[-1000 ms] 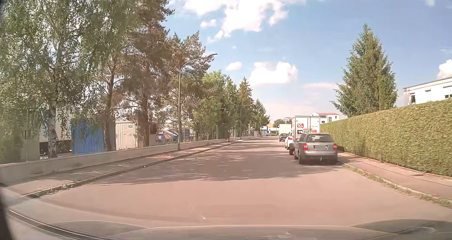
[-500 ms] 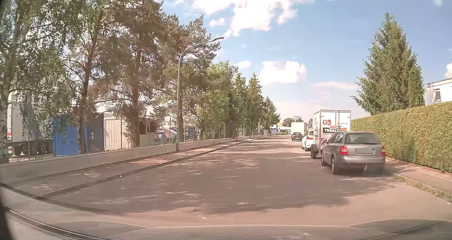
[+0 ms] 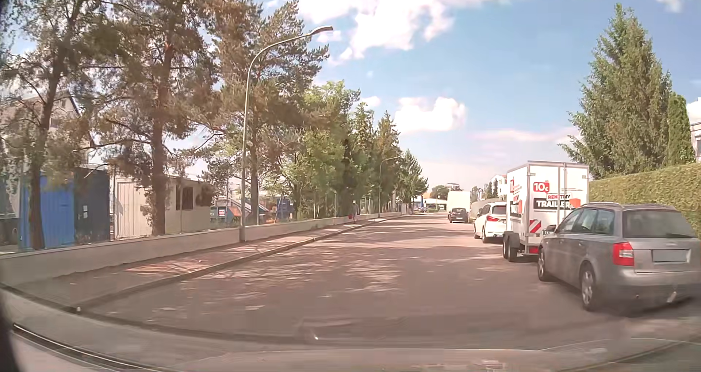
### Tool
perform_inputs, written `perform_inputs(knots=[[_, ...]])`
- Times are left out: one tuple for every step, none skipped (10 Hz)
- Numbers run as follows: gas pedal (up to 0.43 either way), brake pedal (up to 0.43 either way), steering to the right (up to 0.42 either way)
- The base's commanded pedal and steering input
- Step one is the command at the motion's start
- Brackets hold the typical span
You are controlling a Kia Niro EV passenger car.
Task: Follow the waypoints while adhering to traffic rules and regulations
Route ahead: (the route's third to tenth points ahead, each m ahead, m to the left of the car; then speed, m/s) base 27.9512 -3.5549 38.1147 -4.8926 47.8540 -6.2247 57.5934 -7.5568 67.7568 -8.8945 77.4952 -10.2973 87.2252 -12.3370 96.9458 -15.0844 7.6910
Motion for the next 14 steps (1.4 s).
perform_inputs(knots=[[0.067,0.018,0.045],[0.039,0.018,0.045],[0.059,0.018,0.050],[0.087,0.018,0.051],[0.110,0.018,0.051],[0.130,0.018,0.050],[0.150,0.018,0.044],[0.169,0.018,0.034],[0.169,0.018,0.034],[0.130,0.018,0.035],[0.130,0.018,0.035],[0.130,0.018,0.035],[0.130,0.018,0.035],[0.130,0.018,0.035]])
